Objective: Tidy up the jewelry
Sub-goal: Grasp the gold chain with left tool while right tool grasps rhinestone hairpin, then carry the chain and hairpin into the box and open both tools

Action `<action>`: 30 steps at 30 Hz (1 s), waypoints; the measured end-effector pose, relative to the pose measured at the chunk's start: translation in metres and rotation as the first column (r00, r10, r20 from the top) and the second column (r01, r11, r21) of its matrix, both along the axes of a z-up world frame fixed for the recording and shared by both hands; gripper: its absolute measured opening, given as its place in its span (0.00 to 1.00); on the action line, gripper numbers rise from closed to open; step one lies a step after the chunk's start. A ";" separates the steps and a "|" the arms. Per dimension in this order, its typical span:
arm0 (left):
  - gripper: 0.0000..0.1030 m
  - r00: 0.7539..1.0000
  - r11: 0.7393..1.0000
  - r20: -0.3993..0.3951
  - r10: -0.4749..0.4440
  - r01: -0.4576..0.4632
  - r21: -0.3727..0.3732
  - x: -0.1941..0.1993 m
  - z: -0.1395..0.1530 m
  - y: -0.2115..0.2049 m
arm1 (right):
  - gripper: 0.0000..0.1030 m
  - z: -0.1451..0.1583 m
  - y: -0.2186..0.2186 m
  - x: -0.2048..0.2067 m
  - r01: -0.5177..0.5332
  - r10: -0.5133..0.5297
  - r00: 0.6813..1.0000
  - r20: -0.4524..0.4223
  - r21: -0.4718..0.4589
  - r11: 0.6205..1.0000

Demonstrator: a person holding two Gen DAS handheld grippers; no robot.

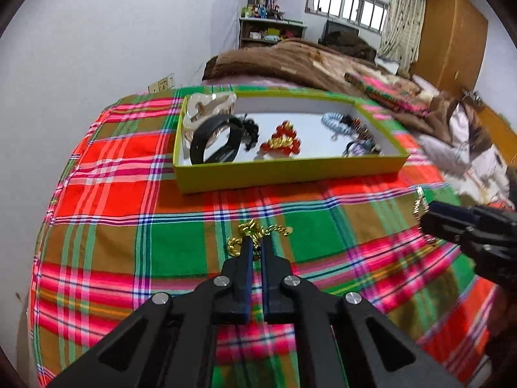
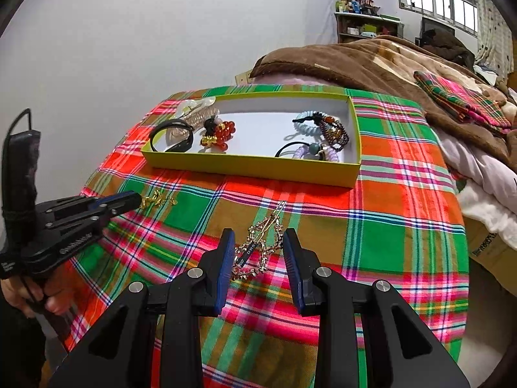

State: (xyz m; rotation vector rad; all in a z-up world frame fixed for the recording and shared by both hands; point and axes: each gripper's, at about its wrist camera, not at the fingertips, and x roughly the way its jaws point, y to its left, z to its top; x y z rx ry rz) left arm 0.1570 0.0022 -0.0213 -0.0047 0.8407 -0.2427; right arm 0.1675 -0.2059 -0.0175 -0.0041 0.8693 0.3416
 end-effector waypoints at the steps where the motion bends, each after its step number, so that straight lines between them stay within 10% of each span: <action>1: 0.04 1.000 1.000 0.007 -0.001 0.002 -0.010 -0.002 0.004 0.001 | 0.30 0.001 -0.001 0.000 0.001 -0.001 1.000 0.002 0.003 1.000; 30: 0.04 0.989 0.993 0.128 -0.079 0.090 -0.082 0.022 0.097 -0.022 | 0.30 0.047 -0.007 0.021 -0.028 0.029 0.994 0.102 -0.011 1.000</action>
